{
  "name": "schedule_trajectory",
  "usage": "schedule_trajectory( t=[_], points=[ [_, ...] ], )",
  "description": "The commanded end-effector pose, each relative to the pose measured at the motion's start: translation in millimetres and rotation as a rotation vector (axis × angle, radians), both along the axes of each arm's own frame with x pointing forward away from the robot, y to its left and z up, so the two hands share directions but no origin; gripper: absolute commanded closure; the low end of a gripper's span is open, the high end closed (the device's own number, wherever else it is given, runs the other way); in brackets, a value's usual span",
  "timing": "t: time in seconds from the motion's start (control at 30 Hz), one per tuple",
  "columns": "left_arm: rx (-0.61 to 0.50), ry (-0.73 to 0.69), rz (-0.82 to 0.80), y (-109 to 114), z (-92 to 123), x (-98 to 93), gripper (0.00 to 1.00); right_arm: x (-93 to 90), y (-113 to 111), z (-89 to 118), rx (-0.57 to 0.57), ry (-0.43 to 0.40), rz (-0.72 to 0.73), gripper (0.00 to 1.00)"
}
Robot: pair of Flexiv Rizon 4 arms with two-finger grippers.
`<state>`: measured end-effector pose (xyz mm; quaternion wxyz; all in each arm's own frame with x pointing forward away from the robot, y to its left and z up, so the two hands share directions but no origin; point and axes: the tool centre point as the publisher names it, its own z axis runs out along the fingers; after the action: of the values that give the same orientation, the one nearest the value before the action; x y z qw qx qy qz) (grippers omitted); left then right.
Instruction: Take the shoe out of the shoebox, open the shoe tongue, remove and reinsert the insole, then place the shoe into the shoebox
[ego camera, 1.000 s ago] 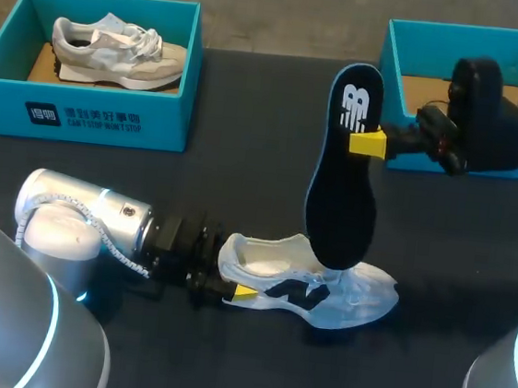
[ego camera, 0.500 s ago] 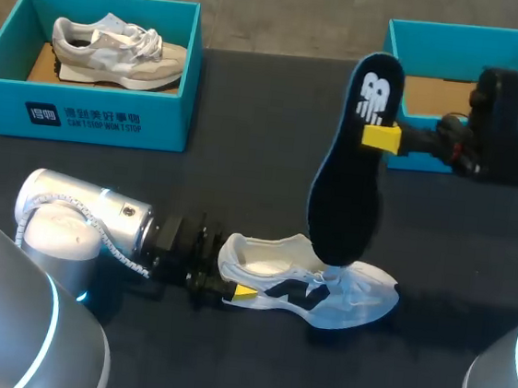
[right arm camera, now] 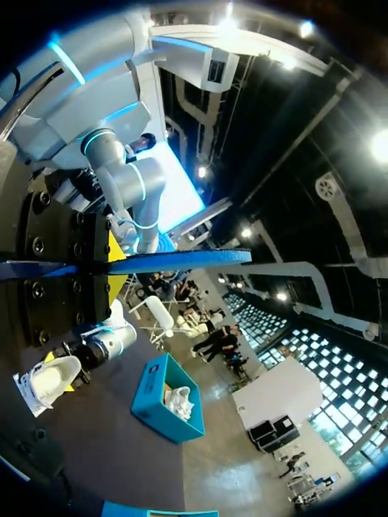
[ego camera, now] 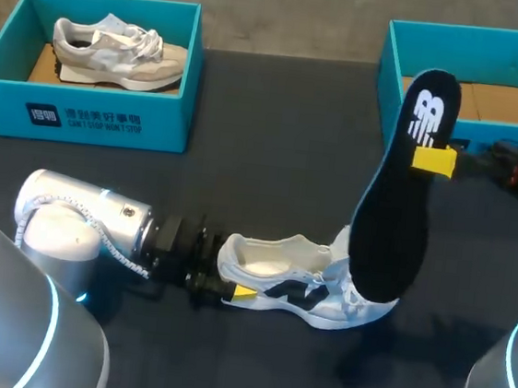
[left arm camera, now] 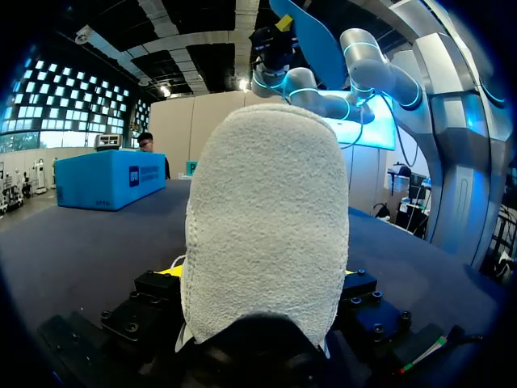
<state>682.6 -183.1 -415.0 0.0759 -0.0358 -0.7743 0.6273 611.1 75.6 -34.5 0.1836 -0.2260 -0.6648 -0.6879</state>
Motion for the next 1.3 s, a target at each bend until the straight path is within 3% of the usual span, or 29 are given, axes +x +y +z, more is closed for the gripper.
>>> schedule_trajectory(
  t=[0.03,0.17,0.63,0.93,1.3],
  points=[
    [0.001,-0.001,0.0,-0.6,-4.4,0.3,1.0,-26.5,-17.1,14.1,-0.121,0.034,-0.136,1.0],
    [0.001,-0.001,0.0,-0.6,-4.4,0.3,1.0,-33.2,-26.5,16.2,-0.18,0.075,-0.094,1.0],
    [0.001,-0.001,0.0,-0.6,-4.4,0.3,1.0,-34.7,-29.0,16.4,-0.178,0.072,-0.094,1.0],
    [0.001,-0.001,0.0,-0.6,-4.4,0.3,1.0,2.8,-1.7,12.1,-0.195,0.031,-0.07,1.0],
    [0.001,-0.001,0.0,-0.6,-4.4,0.3,1.0,8.6,1.6,21.2,-0.184,0.019,-0.022,1.0]
  ],
)
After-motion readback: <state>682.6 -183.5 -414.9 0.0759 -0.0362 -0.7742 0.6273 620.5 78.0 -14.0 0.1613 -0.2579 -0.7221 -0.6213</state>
